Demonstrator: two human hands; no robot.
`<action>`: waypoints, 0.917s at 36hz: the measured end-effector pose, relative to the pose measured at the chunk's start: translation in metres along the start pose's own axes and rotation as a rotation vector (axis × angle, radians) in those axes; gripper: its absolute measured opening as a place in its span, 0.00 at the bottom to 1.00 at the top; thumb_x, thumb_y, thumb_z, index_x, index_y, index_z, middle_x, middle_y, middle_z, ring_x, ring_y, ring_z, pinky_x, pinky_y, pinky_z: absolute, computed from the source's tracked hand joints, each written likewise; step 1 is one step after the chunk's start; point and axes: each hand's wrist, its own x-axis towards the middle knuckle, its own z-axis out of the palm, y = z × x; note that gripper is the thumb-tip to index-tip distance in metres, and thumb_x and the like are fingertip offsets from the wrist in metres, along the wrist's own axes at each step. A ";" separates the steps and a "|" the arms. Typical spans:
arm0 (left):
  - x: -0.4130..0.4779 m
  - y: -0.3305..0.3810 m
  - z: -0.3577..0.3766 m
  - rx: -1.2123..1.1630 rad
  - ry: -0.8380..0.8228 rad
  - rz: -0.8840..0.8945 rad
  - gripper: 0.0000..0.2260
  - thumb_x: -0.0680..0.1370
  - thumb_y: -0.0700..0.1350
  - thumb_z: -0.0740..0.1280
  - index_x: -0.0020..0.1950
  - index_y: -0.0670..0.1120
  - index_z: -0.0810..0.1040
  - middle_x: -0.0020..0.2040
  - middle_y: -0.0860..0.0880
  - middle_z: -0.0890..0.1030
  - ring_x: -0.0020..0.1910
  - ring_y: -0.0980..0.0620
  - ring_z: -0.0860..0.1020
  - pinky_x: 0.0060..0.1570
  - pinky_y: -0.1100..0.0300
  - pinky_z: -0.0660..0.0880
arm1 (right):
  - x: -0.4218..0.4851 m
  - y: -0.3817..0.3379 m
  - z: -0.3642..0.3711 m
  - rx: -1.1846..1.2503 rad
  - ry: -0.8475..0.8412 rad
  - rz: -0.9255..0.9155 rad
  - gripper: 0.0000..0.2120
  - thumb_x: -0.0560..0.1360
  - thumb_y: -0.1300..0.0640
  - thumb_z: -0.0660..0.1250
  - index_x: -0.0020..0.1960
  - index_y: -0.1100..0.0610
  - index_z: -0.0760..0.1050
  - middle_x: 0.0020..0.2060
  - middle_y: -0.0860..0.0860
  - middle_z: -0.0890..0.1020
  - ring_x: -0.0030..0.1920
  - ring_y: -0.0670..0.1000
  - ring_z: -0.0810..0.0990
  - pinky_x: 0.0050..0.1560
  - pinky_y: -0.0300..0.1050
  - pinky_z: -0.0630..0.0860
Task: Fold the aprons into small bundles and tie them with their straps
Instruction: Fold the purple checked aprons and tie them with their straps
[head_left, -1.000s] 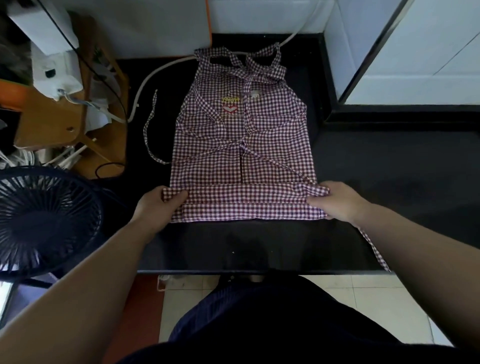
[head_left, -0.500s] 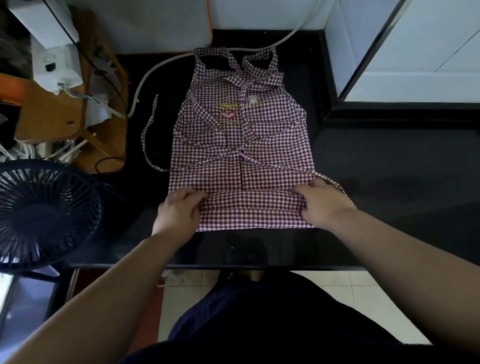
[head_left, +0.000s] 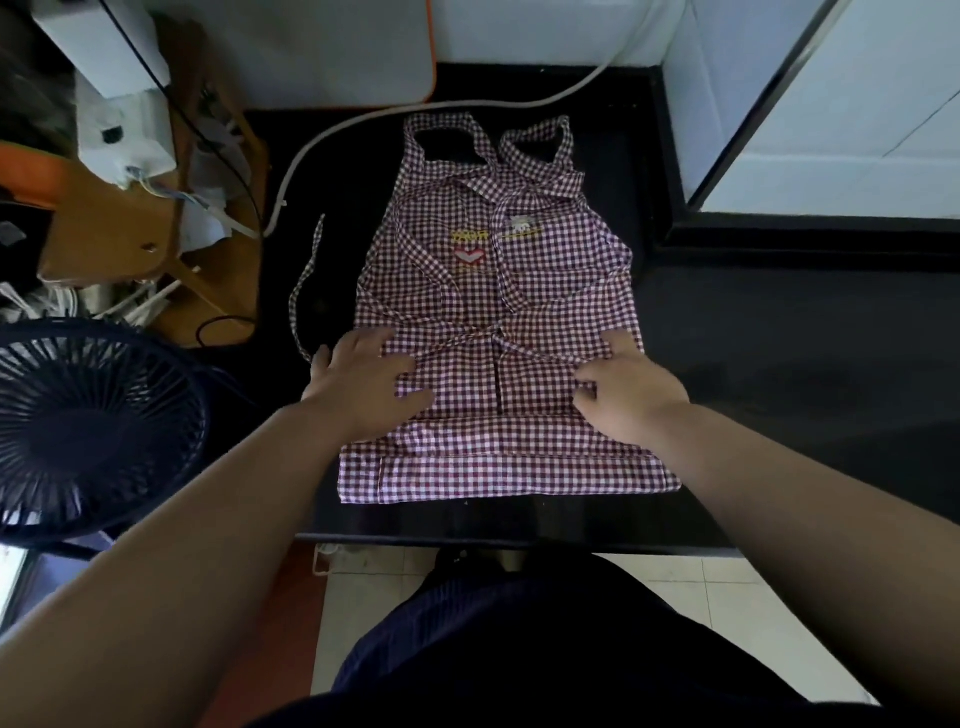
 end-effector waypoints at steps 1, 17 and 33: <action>0.003 -0.003 0.000 0.003 -0.019 -0.016 0.25 0.78 0.66 0.56 0.72 0.59 0.67 0.79 0.51 0.49 0.77 0.47 0.45 0.74 0.40 0.45 | 0.005 0.002 -0.001 0.009 -0.036 0.012 0.16 0.80 0.49 0.57 0.63 0.53 0.75 0.72 0.54 0.61 0.63 0.55 0.72 0.62 0.48 0.71; 0.035 -0.037 -0.001 -0.055 0.052 -0.103 0.24 0.82 0.52 0.54 0.77 0.47 0.59 0.77 0.42 0.57 0.71 0.38 0.61 0.67 0.42 0.66 | 0.050 0.029 -0.048 0.093 0.230 0.218 0.22 0.78 0.53 0.59 0.70 0.60 0.68 0.75 0.55 0.53 0.73 0.59 0.55 0.70 0.56 0.62; 0.004 -0.021 0.009 -0.310 0.546 0.155 0.16 0.78 0.47 0.61 0.60 0.41 0.81 0.57 0.42 0.79 0.51 0.41 0.79 0.46 0.52 0.77 | 0.011 0.006 0.001 0.065 0.121 -0.354 0.15 0.75 0.41 0.63 0.42 0.53 0.75 0.39 0.44 0.75 0.41 0.46 0.74 0.44 0.47 0.75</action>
